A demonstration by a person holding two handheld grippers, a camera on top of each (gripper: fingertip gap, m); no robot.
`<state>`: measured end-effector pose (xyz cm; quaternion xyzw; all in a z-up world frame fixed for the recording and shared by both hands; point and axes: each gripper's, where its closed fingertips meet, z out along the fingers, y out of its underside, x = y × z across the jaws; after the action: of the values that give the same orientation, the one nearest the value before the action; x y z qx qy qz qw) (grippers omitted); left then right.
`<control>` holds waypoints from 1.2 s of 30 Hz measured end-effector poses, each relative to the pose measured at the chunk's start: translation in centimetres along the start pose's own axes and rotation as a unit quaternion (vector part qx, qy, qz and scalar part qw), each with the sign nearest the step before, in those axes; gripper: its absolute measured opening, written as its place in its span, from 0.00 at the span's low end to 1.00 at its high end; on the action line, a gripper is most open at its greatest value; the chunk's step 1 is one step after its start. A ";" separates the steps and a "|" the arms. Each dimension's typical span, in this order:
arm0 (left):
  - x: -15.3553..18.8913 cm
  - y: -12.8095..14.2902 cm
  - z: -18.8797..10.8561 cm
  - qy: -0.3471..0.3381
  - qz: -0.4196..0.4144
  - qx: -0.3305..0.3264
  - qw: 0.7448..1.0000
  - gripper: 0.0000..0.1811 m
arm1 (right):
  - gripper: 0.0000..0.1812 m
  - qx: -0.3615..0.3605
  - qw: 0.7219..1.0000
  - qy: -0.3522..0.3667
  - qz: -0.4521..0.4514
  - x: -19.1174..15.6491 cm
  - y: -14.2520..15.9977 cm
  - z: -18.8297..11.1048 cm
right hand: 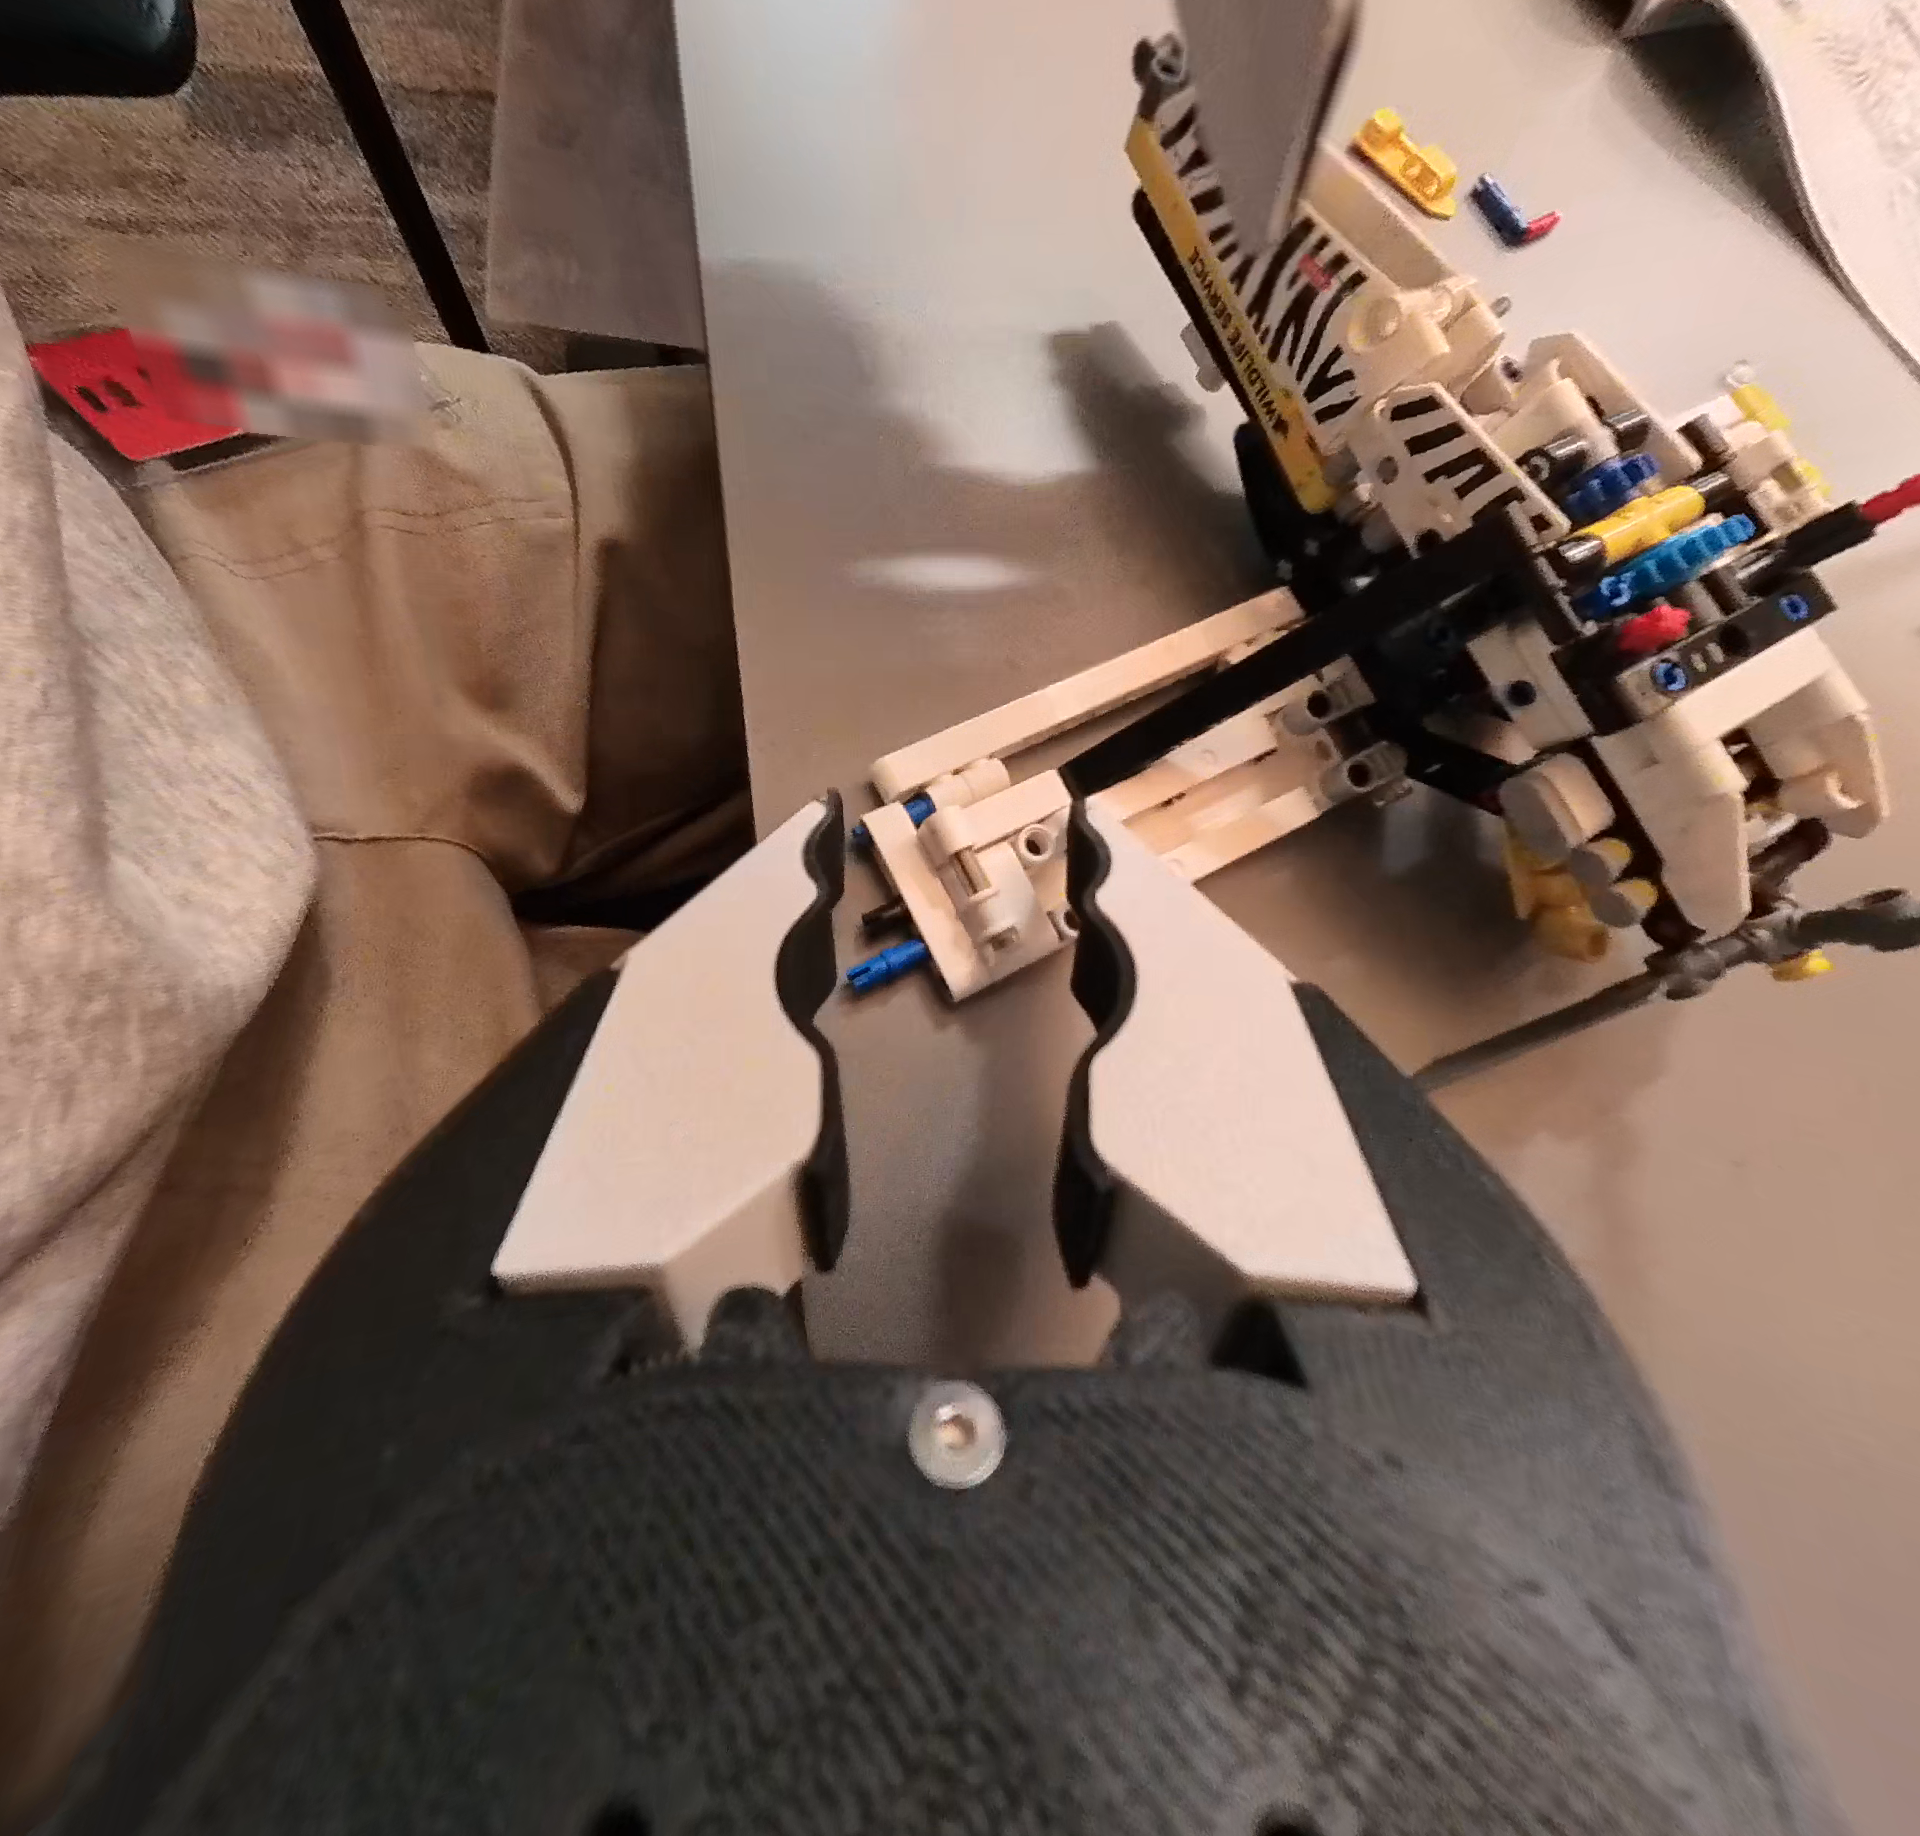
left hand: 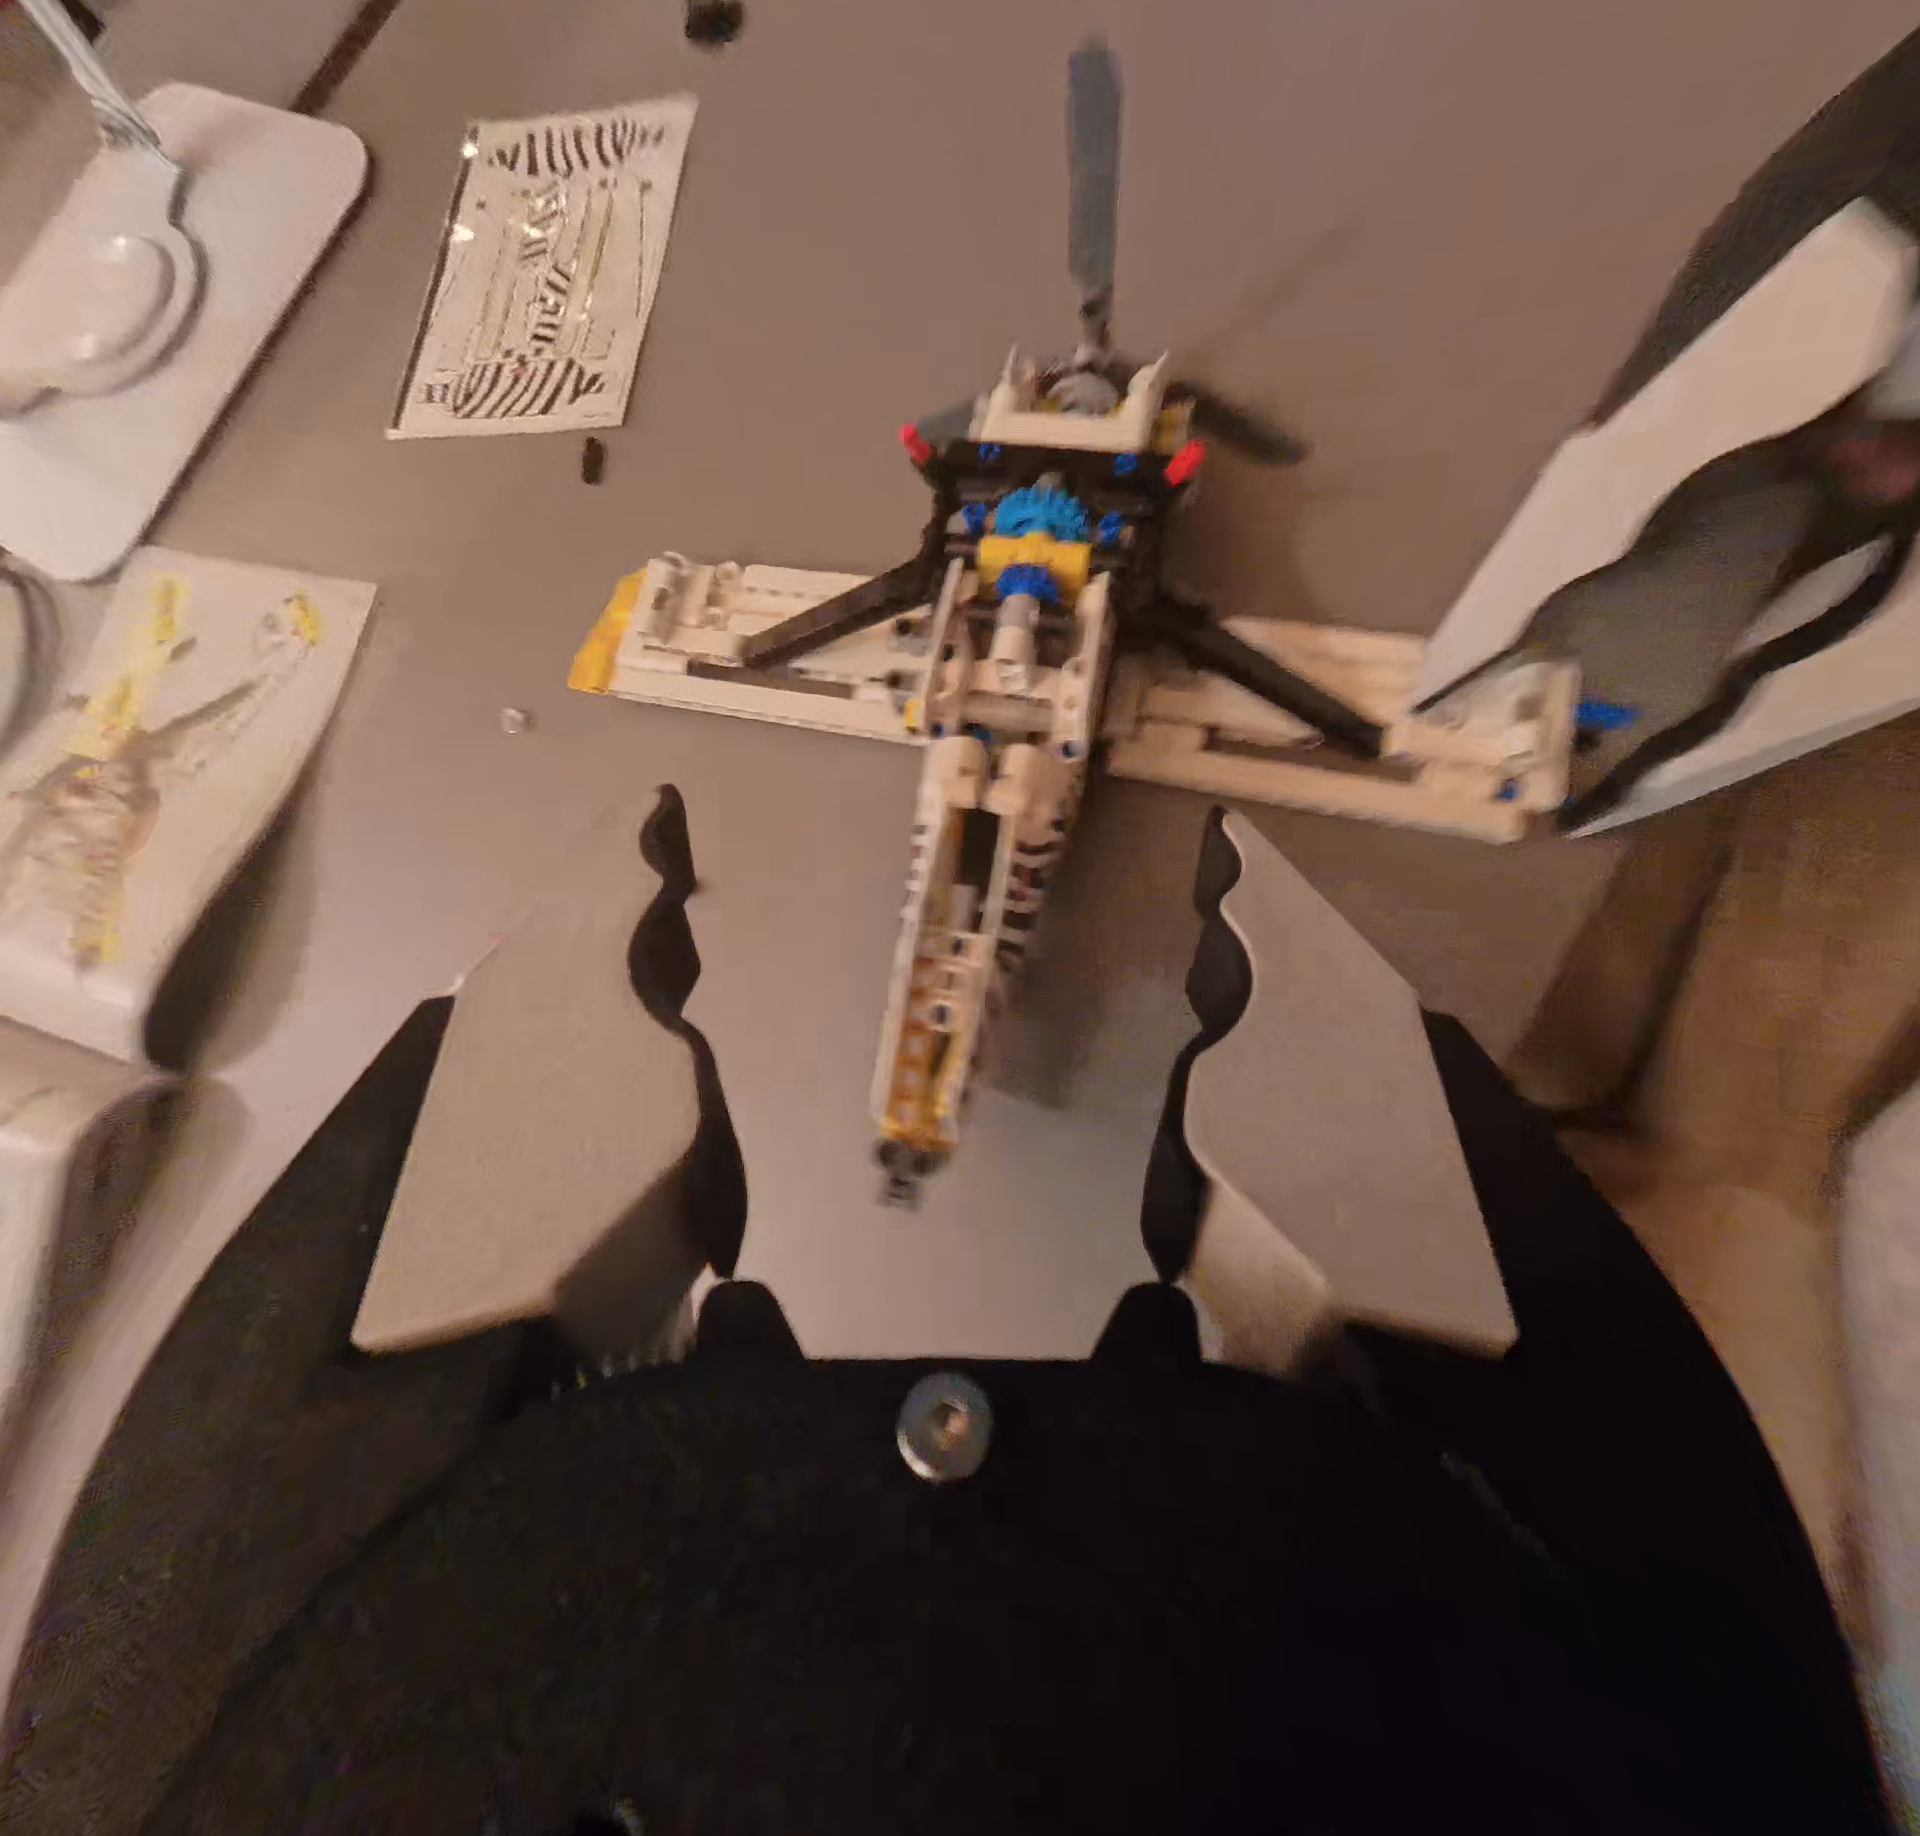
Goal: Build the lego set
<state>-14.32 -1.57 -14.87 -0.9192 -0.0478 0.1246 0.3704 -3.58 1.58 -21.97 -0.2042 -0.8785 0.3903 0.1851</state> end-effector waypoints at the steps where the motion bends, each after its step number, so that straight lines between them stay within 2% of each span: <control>1: 1.3 -0.1 -0.6 0.018 -0.031 0.026 0.999 0.52 | 0.23 0.001 1.000 0.000 0.001 0.0 0.0 0.0; 3: 5.1 0.3 -1.0 0.080 -0.086 0.065 0.991 0.48 | 0.23 0.001 1.000 -0.002 0.000 -0.1 -0.1 0.1; 5: 8.8 1.5 -0.4 0.124 -0.115 0.069 0.983 0.43 | 0.22 0.002 1.000 -0.016 -0.004 -0.8 -0.4 0.3; 8: 11.8 3.4 1.1 0.115 -0.095 0.039 0.988 0.41 | 0.24 -0.002 1.000 -0.017 -0.018 -1.2 -0.4 0.4; 11: 12.2 4.5 2.1 0.085 -0.057 0.005 0.995 0.39 | 0.25 0.002 1.000 -0.014 -0.020 -1.0 -0.5 0.1; 16: 12.8 3.8 2.4 0.112 -0.065 0.017 0.991 0.30 | 0.36 -0.018 1.000 -0.012 0.013 0.3 0.5 -0.2; 20: 13.1 3.7 2.7 0.116 -0.050 0.026 0.992 0.28 | 0.32 -0.007 0.999 -0.028 0.021 0.5 0.4 -0.1; 24: 12.7 4.1 3.1 0.081 -0.012 0.024 0.996 0.27 | 0.30 -0.020 0.999 -0.027 0.005 0.6 0.4 -0.1; 30: 12.4 4.1 3.2 0.084 -0.016 0.033 0.996 0.23 | 0.29 -0.038 0.998 -0.039 -0.015 0.6 0.3 0.3; 36: 12.3 4.0 3.3 0.086 -0.020 0.042 0.995 0.21 | 0.25 -0.044 0.996 -0.077 0.003 0.1 0.3 0.5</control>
<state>-3.38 -0.06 -22.32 -0.9089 -0.0289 0.0391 0.4143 -3.85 1.44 -22.49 -0.1843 -0.9057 0.3666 0.1066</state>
